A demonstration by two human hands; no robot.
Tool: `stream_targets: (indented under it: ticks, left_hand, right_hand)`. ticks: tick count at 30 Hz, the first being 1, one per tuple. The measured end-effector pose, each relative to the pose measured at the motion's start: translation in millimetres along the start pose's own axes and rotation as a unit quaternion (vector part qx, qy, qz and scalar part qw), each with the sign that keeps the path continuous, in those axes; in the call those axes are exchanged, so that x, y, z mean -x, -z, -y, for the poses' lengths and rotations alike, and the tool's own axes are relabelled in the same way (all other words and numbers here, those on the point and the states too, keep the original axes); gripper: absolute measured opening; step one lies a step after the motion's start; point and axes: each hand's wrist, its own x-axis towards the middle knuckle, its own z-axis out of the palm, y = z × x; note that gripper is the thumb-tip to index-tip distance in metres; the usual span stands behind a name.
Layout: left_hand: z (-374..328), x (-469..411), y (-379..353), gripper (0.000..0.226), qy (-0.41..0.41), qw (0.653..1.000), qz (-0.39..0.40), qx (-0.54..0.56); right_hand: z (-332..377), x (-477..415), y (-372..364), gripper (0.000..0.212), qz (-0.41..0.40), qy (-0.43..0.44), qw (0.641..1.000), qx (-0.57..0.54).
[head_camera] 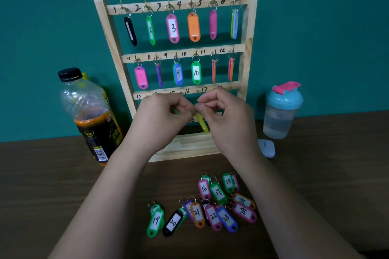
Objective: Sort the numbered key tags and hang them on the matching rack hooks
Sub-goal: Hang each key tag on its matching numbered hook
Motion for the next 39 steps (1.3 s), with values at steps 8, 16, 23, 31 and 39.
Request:
stream_targets:
  ticks: [8, 16, 23, 31, 39]
  left_hand:
    - [9.2, -12.0, 4.6, 0.017, 0.071, 0.991, -0.114, -0.026]
    - [9.8, -18.6, -4.3, 0.019, 0.064, 0.985, -0.151, -0.048]
    - [10.3, -20.0, -7.7, 0.011, 0.053, 0.984, -0.152, -0.079]
    - [11.5, -5.4, -4.0, 0.006, 0.027, 0.987, -0.152, -0.049]
    - [11.3, 22.2, -19.8, 0.013, 0.021, 0.998, -0.035, -0.042]
  right_hand:
    - [-3.9, 5.9, -0.4, 0.005, 0.006, -0.011, 1.0, 0.015]
    - [-6.2, 12.3, -0.2, 0.008, 0.028, -0.013, 0.999, 0.044]
    - [-10.5, 20.9, 2.0, 0.008, 0.079, -0.024, 0.994, 0.077]
    - [-21.7, 28.7, 15.0, 0.005, 0.215, -0.071, 0.962, 0.152]
    - [-24.5, 43.0, 21.7, 0.005, 0.353, -0.087, 0.901, 0.237]
